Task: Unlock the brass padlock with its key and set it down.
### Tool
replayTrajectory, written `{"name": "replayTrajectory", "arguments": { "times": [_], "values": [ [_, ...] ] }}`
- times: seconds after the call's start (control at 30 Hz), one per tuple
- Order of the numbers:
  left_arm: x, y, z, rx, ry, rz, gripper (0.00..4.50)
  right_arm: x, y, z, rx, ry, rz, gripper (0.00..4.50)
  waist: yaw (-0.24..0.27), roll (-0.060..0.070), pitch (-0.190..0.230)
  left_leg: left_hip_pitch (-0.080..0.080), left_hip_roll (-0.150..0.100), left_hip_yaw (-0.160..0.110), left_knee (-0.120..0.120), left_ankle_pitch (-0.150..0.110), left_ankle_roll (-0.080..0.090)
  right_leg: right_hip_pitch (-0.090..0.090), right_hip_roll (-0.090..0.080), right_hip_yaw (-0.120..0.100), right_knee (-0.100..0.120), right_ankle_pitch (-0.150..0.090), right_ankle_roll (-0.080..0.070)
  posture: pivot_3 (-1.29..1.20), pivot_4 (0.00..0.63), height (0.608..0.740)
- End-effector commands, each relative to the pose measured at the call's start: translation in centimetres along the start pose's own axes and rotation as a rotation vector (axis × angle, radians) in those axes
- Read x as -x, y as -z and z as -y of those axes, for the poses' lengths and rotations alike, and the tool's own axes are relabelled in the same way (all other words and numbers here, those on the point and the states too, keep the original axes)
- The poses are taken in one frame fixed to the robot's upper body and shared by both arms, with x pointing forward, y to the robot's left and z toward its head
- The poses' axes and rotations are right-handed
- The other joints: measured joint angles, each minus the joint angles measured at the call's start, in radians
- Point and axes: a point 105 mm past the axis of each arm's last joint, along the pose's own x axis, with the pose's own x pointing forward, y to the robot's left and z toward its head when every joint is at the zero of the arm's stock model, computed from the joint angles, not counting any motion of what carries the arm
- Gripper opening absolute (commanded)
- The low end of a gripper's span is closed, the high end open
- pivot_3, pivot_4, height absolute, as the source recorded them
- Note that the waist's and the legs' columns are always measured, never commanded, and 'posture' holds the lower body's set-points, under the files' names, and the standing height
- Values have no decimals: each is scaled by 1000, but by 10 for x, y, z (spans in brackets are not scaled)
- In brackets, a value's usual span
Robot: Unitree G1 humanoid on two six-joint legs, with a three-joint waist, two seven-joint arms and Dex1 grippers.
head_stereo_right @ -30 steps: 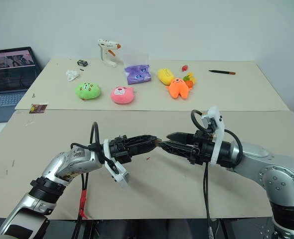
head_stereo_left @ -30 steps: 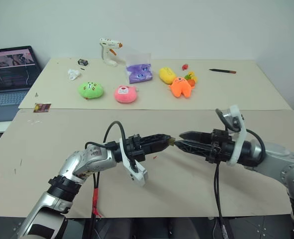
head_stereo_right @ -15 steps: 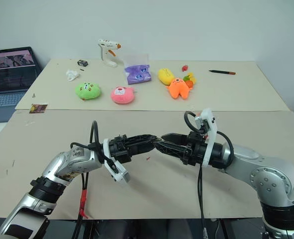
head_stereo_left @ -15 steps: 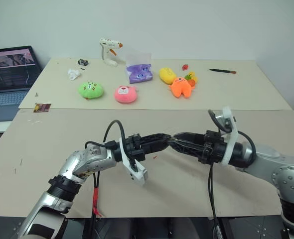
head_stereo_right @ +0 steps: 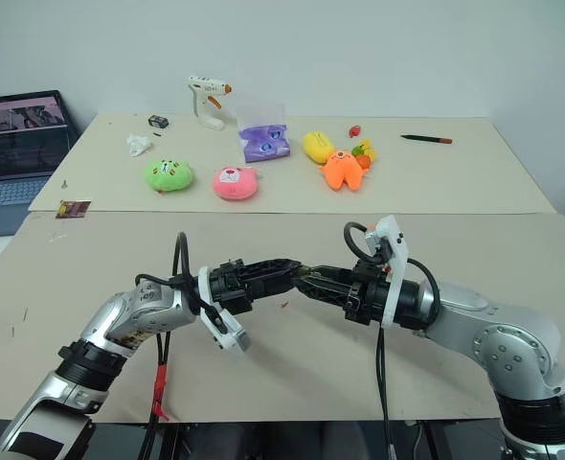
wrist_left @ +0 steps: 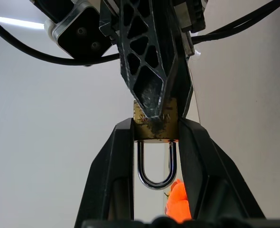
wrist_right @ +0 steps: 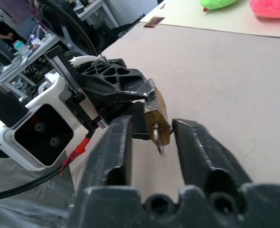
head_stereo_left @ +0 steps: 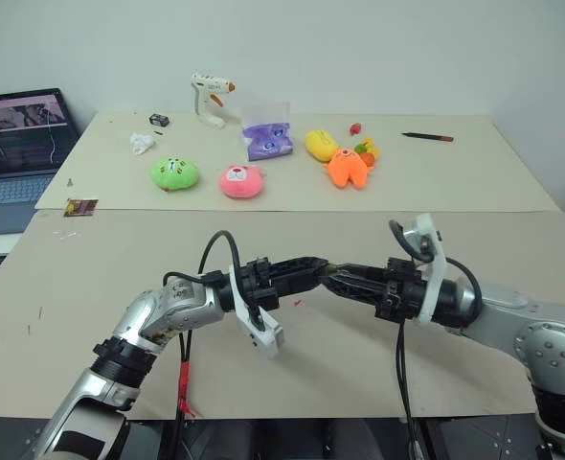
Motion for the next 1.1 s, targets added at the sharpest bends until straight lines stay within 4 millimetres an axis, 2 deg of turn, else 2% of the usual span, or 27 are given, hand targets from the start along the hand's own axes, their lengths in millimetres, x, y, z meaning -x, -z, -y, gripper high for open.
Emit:
{"name": "replayTrajectory", "arguments": {
  "times": [0.03, 0.37, 0.63, 0.7, 0.73, 0.93, 0.97, 1.1],
  "values": [
    [-1, -5, -6, -8, -42, 18, 815, 1, -11, -7, 38, -25, 32, 312, 0, 0, 0, 0, 0, 0, 0, 0, 0, 0, 0, 0, 0, 0, 0, 0, 150, 739],
    [3, -5, 3, 22, -43, 9, 815, 0, -10, -8, 42, -27, 28, 306, 0, 0, 0, 0, 0, 0, 0, 0, 0, 0, 0, 0, 0, 0, 0, 0, 150, 739],
    [1, -3, -1, 54, -52, 1, 815, 0, -12, -6, 51, -20, 36, 306, 0, 0, 0, 0, 0, 0, 0, 0, 0, 0, 0, 0, 0, 0, 0, 0, 150, 739],
    [1, -4, -2, 88, -59, 9, 1818, 0, -13, -6, 51, -19, 37, 305, 0, 0, 0, 0, 0, 0, 0, 0, 0, 0, 0, 0, 0, 0, 0, 0, 150, 739],
    [0, -4, -2, 96, -61, 8, 2008, 0, -13, -6, 51, -20, 38, 305, 0, 0, 0, 0, 0, 0, 0, 0, 0, 0, 0, 0, 0, 0, 0, 0, 150, 739],
    [2, 2, 0, 128, -48, -33, 4269, 2, -14, -6, 52, -20, 36, 305, 0, 0, 0, 0, 0, 0, 0, 0, 0, 0, 0, 0, 0, 0, 0, 0, 150, 739],
    [4, 5, 2, 144, -41, -48, 4396, 2, -14, -5, 54, -16, 35, 305, 0, 0, 0, 0, 0, 0, 0, 0, 0, 0, 0, 0, 0, 0, 0, 0, 150, 739],
    [16, 15, 5, 225, -43, -109, 4396, 5, -15, -3, 57, -10, 33, 305, -2, 0, 0, 0, 0, 0, 0, 0, 0, 0, 0, 0, 0, 0, 0, 0, 150, 739]
  ]
}}
